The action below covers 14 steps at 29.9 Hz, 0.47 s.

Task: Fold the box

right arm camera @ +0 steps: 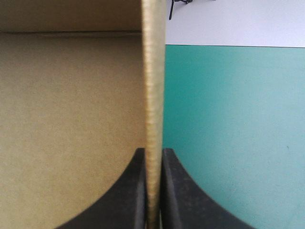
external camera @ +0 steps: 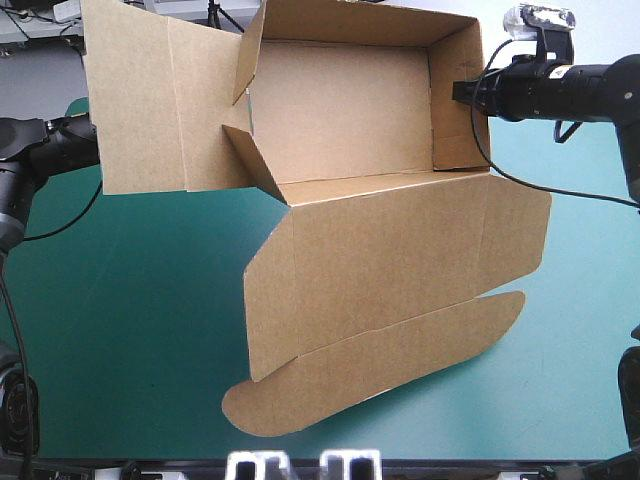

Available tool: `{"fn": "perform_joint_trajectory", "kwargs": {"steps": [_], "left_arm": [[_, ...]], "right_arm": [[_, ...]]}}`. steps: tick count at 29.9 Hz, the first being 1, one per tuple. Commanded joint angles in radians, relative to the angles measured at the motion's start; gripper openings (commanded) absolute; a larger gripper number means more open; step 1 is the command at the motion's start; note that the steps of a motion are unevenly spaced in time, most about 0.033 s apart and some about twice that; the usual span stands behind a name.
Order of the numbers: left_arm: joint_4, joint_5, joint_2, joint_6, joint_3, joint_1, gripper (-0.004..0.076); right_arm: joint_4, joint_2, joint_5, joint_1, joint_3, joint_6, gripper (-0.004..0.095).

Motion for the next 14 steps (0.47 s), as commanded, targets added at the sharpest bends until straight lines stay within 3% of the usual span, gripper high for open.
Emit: {"fn": "perform_joint_trajectory", "kwargs": {"steps": [1,14], "left_arm": [[-0.088,0.077,-0.059,-0.008,-0.029,-0.032,-0.0009],[-0.050,0.073,-0.097,-0.006,-0.029,-0.136,-0.0009]], "right_arm": [[0.023,-0.037,-0.064,0.001,-0.030,0.018,-0.0015],[-0.006,-0.035,-0.059,0.002,-0.030,0.018,-0.0015]]}}
